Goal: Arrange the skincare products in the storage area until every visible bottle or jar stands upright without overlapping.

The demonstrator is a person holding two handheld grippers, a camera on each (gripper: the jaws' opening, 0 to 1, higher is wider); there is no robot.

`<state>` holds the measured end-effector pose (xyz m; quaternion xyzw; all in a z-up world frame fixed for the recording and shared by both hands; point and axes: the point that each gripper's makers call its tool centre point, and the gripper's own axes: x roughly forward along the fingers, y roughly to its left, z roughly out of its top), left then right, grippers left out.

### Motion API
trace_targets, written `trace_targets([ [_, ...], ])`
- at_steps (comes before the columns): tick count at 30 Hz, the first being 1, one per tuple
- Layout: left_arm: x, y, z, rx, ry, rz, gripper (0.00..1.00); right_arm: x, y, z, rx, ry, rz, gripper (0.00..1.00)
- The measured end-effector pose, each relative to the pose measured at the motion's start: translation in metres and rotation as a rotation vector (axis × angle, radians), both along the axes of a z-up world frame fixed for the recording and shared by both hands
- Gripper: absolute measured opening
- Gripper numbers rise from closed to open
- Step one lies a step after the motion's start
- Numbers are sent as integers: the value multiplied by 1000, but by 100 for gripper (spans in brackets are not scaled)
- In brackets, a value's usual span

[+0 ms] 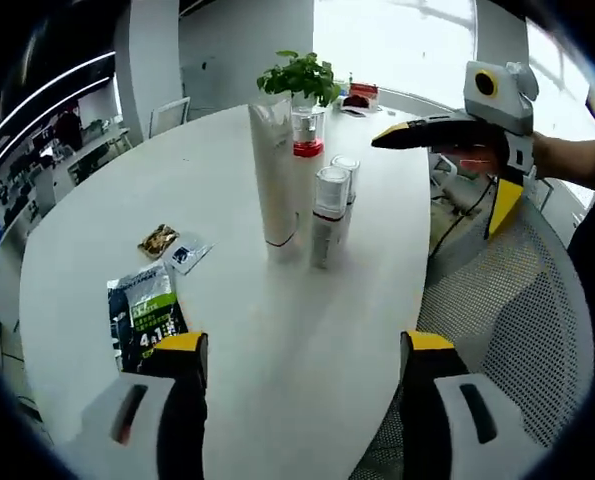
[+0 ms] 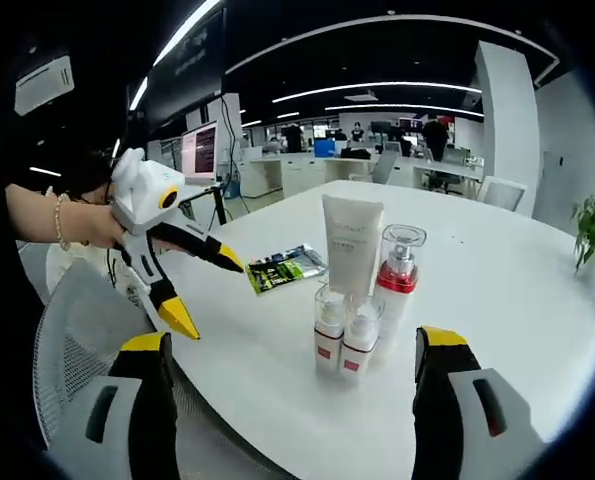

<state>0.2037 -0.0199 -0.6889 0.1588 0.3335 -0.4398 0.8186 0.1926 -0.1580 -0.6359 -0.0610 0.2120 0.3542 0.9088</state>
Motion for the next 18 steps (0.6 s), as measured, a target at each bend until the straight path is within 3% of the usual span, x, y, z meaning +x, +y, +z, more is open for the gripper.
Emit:
trace_targets([
  [7, -6, 24, 9, -37, -9, 112, 89, -2, 2, -4, -10, 11, -2, 100],
  [18, -19, 58, 16, -70, -32, 200, 98, 1, -4, -5, -8, 16, -40, 100],
])
